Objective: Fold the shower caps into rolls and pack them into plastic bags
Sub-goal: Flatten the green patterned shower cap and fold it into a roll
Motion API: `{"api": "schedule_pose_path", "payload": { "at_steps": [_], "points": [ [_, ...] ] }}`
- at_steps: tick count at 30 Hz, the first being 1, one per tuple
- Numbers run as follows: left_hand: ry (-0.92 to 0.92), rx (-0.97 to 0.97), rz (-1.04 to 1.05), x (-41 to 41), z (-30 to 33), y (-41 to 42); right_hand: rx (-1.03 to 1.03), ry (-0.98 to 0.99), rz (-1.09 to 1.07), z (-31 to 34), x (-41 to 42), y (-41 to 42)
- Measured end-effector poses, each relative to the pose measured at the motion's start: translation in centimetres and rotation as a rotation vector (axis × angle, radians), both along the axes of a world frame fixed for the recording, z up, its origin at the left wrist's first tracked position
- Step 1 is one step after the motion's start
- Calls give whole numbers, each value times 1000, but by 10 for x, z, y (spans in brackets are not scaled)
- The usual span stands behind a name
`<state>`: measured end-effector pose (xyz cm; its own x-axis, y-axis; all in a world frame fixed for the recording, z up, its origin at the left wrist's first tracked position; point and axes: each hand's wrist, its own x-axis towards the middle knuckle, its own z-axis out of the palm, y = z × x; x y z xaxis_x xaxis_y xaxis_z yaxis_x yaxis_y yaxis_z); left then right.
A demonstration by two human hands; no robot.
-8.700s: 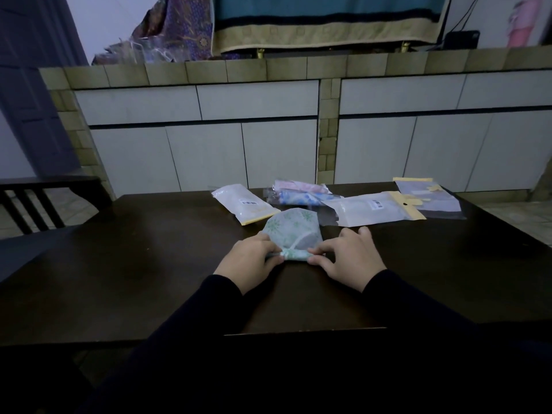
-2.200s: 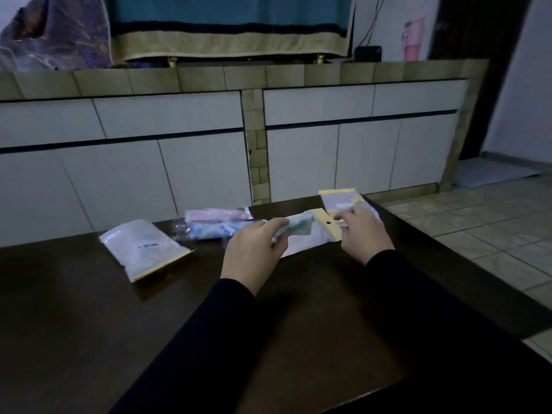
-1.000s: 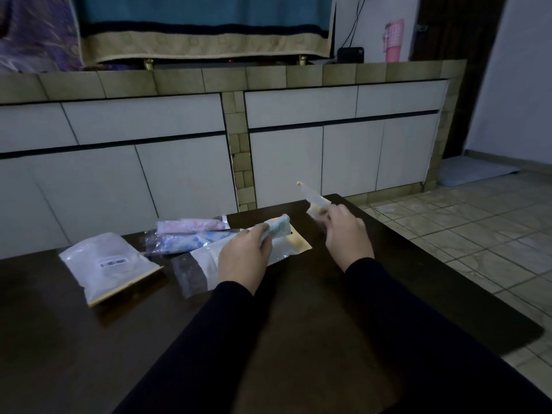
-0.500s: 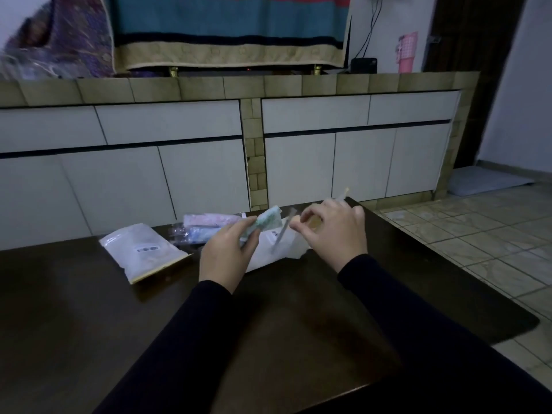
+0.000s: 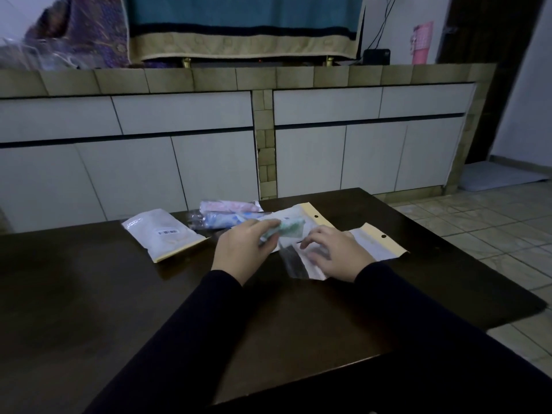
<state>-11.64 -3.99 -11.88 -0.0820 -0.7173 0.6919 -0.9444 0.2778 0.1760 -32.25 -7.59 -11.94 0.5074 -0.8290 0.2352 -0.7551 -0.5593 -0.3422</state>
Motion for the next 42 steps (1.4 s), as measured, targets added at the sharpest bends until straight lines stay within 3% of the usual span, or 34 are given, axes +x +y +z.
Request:
{"api": "schedule_pose_path", "payload": {
  "at_steps": [8,16,27,32,38,42],
  "points": [
    [-304,-13,-116,8,-5,1,195,31,-37,-10,-11,-15],
    [-312,42,-224,26,-7,5,107,-71,-44,-21,-11,-21],
    [-352,111,-293,33,-3,5,222,-368,-57,-14,-15,-19],
    [-360,46,-322,17,1,4,251,-305,29,-18,-1,-14],
    [-162,383,-139,6,3,8,229,-306,22,-22,5,-15],
    [-84,382,-113,33,7,11,198,-270,22,-25,4,-15]
  ]
}}
